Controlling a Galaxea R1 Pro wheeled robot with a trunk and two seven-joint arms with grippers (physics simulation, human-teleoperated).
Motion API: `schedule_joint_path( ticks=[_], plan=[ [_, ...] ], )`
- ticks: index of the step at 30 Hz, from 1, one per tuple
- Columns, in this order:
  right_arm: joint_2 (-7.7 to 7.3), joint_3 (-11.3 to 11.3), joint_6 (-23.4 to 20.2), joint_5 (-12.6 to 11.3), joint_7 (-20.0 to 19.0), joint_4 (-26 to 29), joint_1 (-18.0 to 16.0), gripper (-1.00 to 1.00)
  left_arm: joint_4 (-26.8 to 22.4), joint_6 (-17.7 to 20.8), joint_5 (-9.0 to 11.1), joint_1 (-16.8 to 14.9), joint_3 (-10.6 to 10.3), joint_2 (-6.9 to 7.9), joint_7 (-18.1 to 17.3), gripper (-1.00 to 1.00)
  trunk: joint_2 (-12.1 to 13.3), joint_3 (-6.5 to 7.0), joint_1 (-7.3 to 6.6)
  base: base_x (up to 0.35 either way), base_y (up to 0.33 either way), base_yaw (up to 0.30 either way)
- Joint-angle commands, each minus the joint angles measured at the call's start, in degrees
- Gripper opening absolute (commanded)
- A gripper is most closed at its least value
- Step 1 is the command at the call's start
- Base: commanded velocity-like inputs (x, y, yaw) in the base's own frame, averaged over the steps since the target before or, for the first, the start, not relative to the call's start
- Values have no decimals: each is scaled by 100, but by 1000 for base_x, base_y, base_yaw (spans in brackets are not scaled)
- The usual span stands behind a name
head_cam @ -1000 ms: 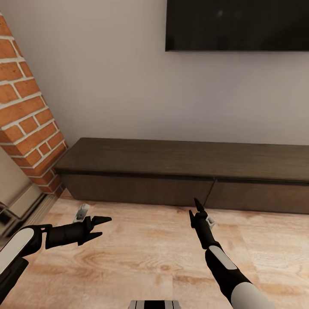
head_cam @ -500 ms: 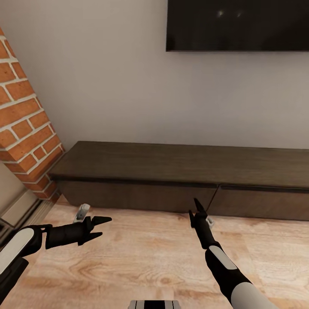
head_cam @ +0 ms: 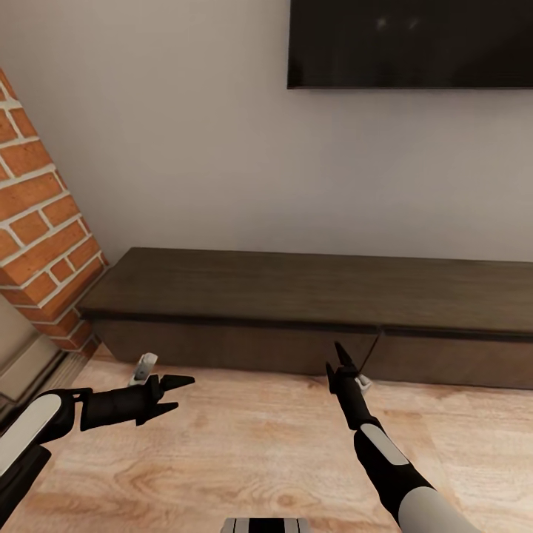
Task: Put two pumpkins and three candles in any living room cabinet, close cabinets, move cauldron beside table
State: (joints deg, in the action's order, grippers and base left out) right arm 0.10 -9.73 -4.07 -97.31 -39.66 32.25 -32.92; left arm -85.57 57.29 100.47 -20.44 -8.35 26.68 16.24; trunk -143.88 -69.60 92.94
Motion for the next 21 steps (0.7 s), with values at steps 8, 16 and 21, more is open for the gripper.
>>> schedule_joint_path(
  ticks=[8, 16, 21],
  plan=[
    [-2, -3, -30, -60, 62, -16, -5, 100, -3, 2, 60, -4, -12, 4, 55, 100, -2, -4, 0, 70, 0, 0],
    [3, -3, -24, -65, 271, -14, -6, 100, -3, 2, 60, -4, -14, 4, 55, 100, -2, -4, 0, 30, 0, 0],
    [7, -3, -24, -61, 281, -9, -4, 100, 3, 2, 60, -4, -17, 4, 55, 100, -2, -4, 0, 86, 0, 0]
  ],
)
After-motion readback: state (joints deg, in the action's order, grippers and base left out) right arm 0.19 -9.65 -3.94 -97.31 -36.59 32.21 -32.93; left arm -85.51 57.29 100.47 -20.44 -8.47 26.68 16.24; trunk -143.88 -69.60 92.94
